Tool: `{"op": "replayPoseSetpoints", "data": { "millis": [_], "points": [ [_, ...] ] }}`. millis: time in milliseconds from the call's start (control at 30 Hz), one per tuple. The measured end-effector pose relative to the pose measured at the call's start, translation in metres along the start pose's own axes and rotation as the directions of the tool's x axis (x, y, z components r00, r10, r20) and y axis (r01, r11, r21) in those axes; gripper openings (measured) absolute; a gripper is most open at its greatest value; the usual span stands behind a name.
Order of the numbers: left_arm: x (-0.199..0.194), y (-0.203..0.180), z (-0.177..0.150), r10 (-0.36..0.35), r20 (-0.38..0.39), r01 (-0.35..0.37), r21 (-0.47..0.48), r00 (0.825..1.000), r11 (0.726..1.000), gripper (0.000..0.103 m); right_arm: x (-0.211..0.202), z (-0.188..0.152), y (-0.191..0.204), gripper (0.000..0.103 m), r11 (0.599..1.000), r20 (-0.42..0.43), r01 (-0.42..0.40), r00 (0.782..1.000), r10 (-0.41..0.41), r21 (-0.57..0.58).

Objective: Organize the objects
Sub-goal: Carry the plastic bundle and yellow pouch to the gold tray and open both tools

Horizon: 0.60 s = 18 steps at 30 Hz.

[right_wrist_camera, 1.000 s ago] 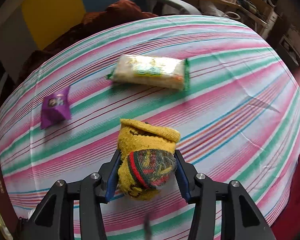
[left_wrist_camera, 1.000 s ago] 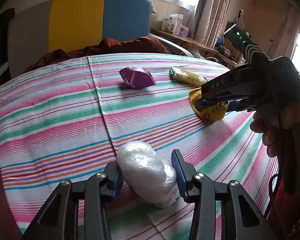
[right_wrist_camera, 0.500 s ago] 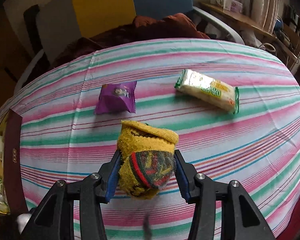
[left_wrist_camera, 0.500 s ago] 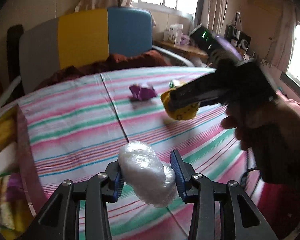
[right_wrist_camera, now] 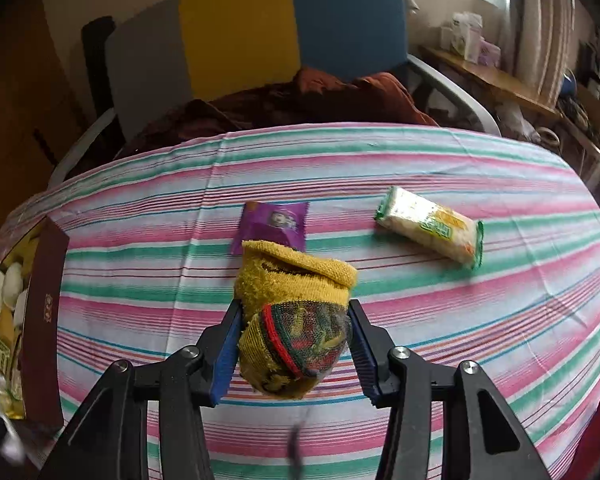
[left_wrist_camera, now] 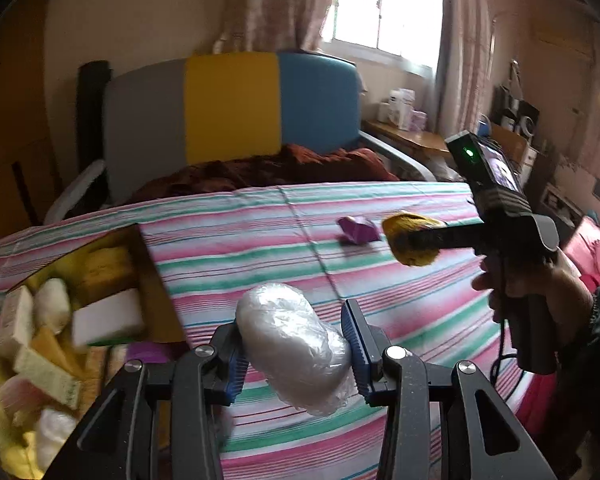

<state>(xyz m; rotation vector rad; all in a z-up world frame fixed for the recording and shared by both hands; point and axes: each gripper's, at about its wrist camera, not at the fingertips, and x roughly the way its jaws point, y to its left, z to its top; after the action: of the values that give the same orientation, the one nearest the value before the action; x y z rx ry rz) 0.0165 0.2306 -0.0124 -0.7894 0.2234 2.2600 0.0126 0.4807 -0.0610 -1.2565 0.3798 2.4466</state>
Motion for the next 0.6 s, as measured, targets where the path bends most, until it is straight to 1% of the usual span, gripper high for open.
{"op": "replayPoseSetpoints", "data": {
  "millis": [233, 400, 433, 533, 600],
  "points": [
    [-0.017, 0.04, -0.007, 0.059, 0.005, -0.059, -0.059, 0.998, 0.997, 0.043, -0.009, -0.006, 0.022, 0.05, 0.997, 0.008, -0.053, 0.999, 0.053, -0.051],
    [-0.031, 0.075, -0.018, 0.107, -0.008, -0.107, -0.12, 0.994, 0.987, 0.043, -0.023, -0.009, 0.057, 0.05, 0.985, 0.003, -0.139, 0.99, 0.14, -0.105],
    [-0.032, 0.083, -0.02, 0.116, -0.012, -0.116, -0.134, 0.993, 0.984, 0.043, -0.026, -0.01, 0.066, 0.05, 0.981, 0.004, -0.157, 0.987, 0.158, -0.116],
    [-0.039, 0.111, -0.028, 0.154, -0.024, -0.156, -0.186, 0.988, 0.97, 0.043, -0.036, -0.01, 0.1, 0.05, 0.958, -0.004, -0.24, 0.97, 0.242, -0.155],
    [-0.042, 0.125, -0.034, 0.171, -0.029, -0.173, -0.215, 0.985, 0.961, 0.043, -0.042, -0.01, 0.126, 0.05, 0.938, -0.011, -0.291, 0.956, 0.294, -0.189]
  ]
}}
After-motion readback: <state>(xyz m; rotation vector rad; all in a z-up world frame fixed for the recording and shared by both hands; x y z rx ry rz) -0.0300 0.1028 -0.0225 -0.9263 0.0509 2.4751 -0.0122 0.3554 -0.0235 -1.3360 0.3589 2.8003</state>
